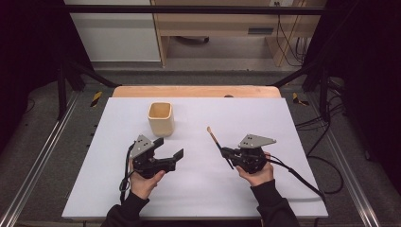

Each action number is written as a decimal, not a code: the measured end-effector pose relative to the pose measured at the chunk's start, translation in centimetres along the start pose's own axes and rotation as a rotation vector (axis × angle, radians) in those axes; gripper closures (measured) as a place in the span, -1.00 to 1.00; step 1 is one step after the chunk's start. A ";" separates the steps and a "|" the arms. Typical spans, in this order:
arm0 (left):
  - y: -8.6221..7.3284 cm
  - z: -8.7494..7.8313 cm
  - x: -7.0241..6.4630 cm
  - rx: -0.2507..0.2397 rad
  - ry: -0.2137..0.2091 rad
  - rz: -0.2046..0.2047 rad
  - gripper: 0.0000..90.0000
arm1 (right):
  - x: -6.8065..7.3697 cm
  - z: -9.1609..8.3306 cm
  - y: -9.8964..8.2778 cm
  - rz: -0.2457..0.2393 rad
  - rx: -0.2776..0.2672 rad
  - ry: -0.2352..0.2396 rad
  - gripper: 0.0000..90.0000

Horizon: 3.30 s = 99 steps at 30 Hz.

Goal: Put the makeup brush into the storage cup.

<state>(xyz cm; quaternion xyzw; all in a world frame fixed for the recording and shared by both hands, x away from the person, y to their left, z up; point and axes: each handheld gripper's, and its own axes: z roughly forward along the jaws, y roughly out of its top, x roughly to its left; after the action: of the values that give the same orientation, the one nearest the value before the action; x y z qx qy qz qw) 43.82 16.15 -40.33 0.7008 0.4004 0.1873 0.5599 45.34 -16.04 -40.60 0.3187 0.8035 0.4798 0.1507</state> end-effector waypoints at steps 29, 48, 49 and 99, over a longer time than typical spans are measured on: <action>0.9 2.2 -2.0 -0.054 -0.055 -0.027 -0.74 | 0.0 0.2 0.2 0.005 -0.006 -0.005 0.86; 0.5 4.1 -3.3 -0.079 -0.103 -0.071 -0.66 | 0.1 0.5 0.1 0.003 -0.003 -0.002 0.86; 0.5 4.2 -3.4 -0.082 -0.104 -0.075 -0.66 | 0.1 0.5 0.1 0.001 -0.002 -0.001 0.86; 0.2 6.6 -4.8 -0.098 -0.127 -0.175 0.14 | 1.4 1.2 0.6 -0.022 -0.019 0.020 0.86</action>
<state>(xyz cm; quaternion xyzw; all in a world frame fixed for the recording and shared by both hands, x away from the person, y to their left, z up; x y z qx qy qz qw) 45.69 8.21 -41.27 0.6452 0.4143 0.1124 0.6321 45.20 -14.13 -40.56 0.3035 0.8039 0.4886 0.1510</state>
